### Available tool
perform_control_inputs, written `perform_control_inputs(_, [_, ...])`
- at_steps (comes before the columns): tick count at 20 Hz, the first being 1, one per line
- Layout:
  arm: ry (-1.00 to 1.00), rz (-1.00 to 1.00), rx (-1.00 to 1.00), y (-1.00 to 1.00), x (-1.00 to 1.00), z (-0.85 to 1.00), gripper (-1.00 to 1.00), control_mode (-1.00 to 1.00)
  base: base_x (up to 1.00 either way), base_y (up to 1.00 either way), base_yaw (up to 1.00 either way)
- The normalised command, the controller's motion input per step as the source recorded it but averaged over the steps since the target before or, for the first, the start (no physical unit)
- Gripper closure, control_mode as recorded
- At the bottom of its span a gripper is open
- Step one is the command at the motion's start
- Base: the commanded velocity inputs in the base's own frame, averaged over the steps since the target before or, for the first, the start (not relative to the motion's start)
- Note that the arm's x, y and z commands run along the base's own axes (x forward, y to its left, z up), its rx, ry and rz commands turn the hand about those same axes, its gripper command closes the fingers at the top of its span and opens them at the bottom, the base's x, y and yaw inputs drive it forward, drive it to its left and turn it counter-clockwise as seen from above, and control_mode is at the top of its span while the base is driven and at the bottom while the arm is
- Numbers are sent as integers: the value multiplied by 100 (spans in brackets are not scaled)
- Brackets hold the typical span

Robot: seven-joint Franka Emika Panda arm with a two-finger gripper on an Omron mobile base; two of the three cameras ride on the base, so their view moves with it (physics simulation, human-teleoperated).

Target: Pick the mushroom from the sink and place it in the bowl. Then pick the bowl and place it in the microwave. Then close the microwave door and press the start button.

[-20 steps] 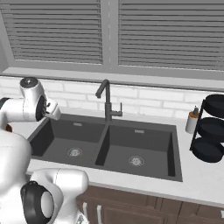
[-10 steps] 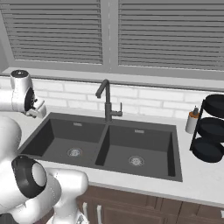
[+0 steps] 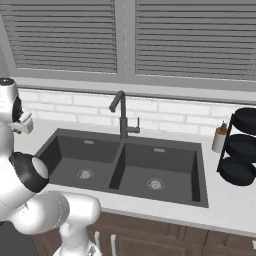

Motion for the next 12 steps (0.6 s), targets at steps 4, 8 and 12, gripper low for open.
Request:
perform_control_inputs(4, [7, 0, 3, 56, -22, 0, 100, -100, 0, 0, 0])
perform_control_inputs(8, [7, 0, 3, 37, -5, -22, 100, -100, 0, 0, 0])
perform_control_inputs(12, [8, 0, 0, 67, 12, -52, 100, -100, 0, 0, 0])
